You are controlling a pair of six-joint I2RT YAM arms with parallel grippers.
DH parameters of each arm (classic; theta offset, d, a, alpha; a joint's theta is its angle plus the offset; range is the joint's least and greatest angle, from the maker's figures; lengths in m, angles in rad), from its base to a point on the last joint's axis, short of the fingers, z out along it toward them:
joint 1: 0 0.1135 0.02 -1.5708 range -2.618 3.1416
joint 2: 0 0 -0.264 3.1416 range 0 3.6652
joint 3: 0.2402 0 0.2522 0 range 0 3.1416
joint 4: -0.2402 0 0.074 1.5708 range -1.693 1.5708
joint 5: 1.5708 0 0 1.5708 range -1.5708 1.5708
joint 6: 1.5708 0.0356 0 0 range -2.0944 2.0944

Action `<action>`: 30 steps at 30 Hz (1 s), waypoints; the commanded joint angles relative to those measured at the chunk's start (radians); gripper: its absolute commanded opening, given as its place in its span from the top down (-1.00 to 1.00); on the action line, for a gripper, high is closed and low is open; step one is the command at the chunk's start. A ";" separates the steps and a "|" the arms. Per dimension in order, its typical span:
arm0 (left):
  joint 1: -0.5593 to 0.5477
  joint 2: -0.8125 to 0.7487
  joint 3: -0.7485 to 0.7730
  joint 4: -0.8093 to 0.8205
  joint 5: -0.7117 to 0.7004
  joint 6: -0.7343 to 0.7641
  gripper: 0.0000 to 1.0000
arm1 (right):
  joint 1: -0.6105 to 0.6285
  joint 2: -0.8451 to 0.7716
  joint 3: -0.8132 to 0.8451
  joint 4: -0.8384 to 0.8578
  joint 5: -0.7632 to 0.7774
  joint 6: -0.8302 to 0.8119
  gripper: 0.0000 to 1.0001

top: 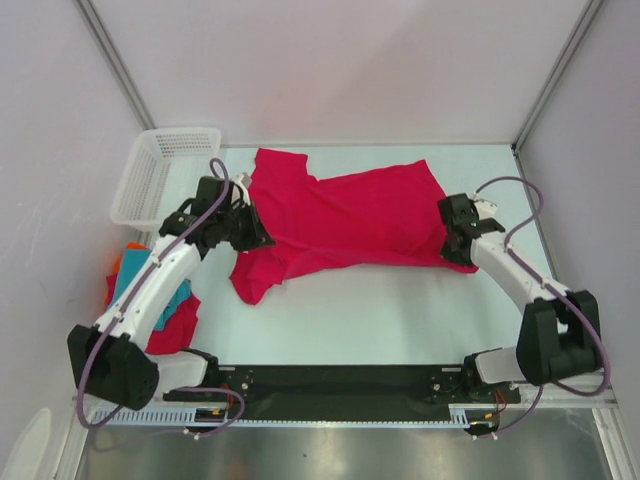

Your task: Fold and stack the t-shirts

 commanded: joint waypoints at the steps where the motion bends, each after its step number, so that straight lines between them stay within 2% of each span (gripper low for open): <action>1: 0.087 0.102 0.119 0.016 0.034 0.069 0.97 | -0.015 0.157 0.166 0.060 0.024 -0.065 1.00; 9: 0.195 0.317 0.228 0.036 0.105 0.086 0.96 | -0.034 0.438 0.390 0.077 0.014 -0.136 1.00; 16: 0.221 0.374 0.231 0.047 0.114 0.094 0.96 | -0.058 0.576 0.503 0.075 0.007 -0.179 1.00; 23: 0.227 0.357 0.173 0.058 0.113 0.094 0.96 | -0.066 0.596 0.593 0.057 0.008 -0.186 1.00; 27: 0.227 0.311 0.155 0.050 0.137 0.090 0.97 | -0.060 0.547 0.591 0.023 0.006 -0.170 1.00; 30: 0.227 0.244 0.141 0.029 0.171 0.090 0.96 | -0.051 0.451 0.528 0.011 0.008 -0.160 1.00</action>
